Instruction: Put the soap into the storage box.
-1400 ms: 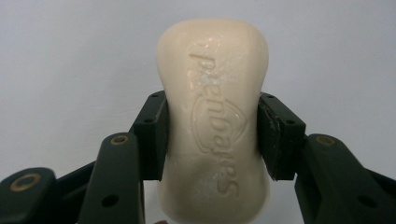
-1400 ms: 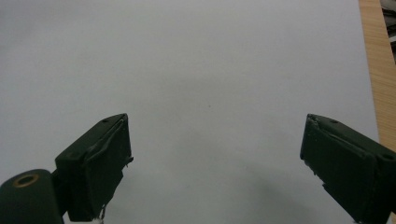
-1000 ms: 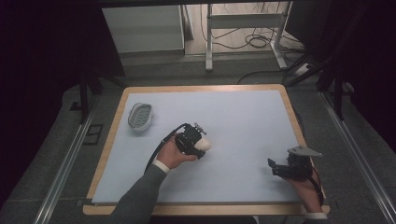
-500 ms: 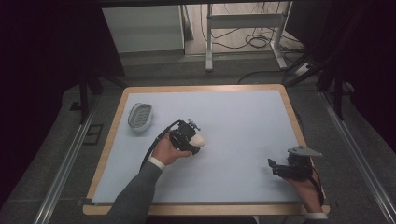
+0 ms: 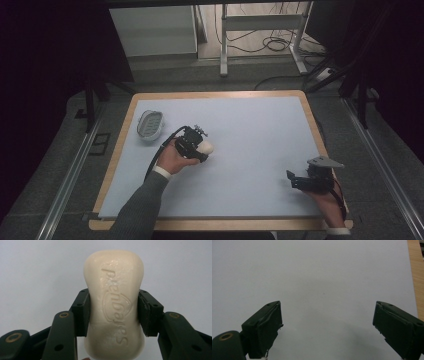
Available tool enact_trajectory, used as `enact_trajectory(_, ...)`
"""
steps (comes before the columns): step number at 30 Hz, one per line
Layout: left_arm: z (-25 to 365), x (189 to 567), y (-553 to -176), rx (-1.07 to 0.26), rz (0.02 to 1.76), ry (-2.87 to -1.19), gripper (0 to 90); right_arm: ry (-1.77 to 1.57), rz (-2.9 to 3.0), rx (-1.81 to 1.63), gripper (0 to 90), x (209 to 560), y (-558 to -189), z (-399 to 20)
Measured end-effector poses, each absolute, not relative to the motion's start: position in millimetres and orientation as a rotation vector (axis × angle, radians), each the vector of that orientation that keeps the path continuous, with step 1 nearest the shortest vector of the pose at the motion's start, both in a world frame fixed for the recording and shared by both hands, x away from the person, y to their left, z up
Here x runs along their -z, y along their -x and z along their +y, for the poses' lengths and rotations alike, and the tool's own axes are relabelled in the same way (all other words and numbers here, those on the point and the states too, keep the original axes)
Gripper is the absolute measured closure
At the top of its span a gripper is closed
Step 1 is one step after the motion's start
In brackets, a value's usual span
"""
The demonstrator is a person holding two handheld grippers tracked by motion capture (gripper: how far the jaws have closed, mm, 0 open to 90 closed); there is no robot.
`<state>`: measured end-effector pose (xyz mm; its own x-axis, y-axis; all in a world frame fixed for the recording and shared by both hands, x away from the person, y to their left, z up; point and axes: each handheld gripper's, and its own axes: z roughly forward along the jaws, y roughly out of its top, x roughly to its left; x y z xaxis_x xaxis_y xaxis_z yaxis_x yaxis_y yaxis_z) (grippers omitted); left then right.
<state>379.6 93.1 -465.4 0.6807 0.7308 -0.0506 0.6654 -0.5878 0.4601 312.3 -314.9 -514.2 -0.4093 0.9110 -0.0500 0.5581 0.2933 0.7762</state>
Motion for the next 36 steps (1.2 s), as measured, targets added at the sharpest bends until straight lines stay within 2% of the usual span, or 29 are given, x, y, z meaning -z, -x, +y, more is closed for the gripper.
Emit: enact_trajectory(36, 147, 447, -400, -0.249, 1.204, -2.384, 49.8, -1.310, 2.076, -0.939, 8.6, 516, -313, -315)
